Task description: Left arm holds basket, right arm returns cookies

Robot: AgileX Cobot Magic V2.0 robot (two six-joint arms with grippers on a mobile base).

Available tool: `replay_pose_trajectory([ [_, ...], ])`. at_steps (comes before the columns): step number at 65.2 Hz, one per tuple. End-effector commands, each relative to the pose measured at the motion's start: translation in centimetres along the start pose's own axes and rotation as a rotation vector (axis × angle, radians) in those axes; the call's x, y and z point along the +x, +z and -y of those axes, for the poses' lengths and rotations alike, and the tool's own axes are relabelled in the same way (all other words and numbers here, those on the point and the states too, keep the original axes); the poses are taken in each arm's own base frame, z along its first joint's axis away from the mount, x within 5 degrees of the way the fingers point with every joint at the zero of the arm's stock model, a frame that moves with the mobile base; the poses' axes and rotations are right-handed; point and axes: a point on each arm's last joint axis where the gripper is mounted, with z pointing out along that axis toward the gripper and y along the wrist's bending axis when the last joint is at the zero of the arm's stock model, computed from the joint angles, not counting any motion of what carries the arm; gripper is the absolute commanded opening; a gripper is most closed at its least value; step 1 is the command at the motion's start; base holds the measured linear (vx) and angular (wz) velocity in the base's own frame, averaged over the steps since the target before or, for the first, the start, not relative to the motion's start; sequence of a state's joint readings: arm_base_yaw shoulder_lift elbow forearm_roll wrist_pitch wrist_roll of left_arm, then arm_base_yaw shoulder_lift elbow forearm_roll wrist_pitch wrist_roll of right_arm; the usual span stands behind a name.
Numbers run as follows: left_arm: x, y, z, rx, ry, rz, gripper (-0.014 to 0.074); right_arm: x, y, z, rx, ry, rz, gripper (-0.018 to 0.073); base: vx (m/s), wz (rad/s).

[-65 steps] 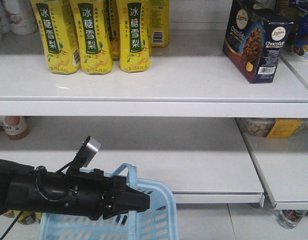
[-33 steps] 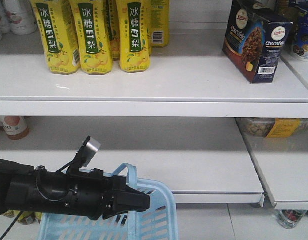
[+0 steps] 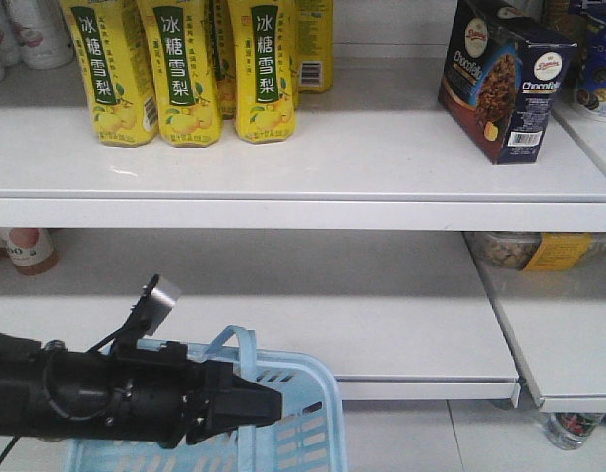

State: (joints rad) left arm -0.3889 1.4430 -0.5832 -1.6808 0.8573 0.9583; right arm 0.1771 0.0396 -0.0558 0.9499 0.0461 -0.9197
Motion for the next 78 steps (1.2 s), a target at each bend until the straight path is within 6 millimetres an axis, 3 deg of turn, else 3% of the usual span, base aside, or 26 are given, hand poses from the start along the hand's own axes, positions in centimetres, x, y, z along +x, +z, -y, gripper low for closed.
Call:
replay_pose_trajectory([
  [1, 1.1, -1.9, 2.4, 0.091, 0.082, 0.034, -0.0006, -1.2, 0.0, 0.3, 0.042, -0.006, 0.047, -0.0008, 0.00, 0.00],
  [16, 6.1, -6.4, 4.6, 0.099, 0.352, 0.067, -0.0006, -1.2, 0.0, 0.3, 0.042, -0.006, 0.047, -0.0008, 0.00, 0.00],
  [28, 9.8, -9.8, 4.7, 0.028, 0.602, 0.220, -0.0006, -1.2, 0.0, 0.3, 0.042, -0.006, 0.047, -0.0008, 0.00, 0.00],
  [37, 11.4, -11.3, 3.7, -0.067, 0.749, 0.333, -0.0006, -1.2, 0.0, 0.3, 0.042, -0.006, 0.047, -0.0008, 0.00, 0.00],
  [56, 12.1, -12.5, 0.3, -0.301, 0.844, 0.523, -0.0006, -1.2, 0.0, 0.3, 0.042, -0.006, 0.047, -0.0008, 0.00, 0.00],
  [78, 11.1, -13.8, -2.9, -0.479, 0.647, 0.798, -0.0006, -1.2, 0.0, 0.3, 0.042, -0.006, 0.047, -0.0008, 0.00, 0.00],
])
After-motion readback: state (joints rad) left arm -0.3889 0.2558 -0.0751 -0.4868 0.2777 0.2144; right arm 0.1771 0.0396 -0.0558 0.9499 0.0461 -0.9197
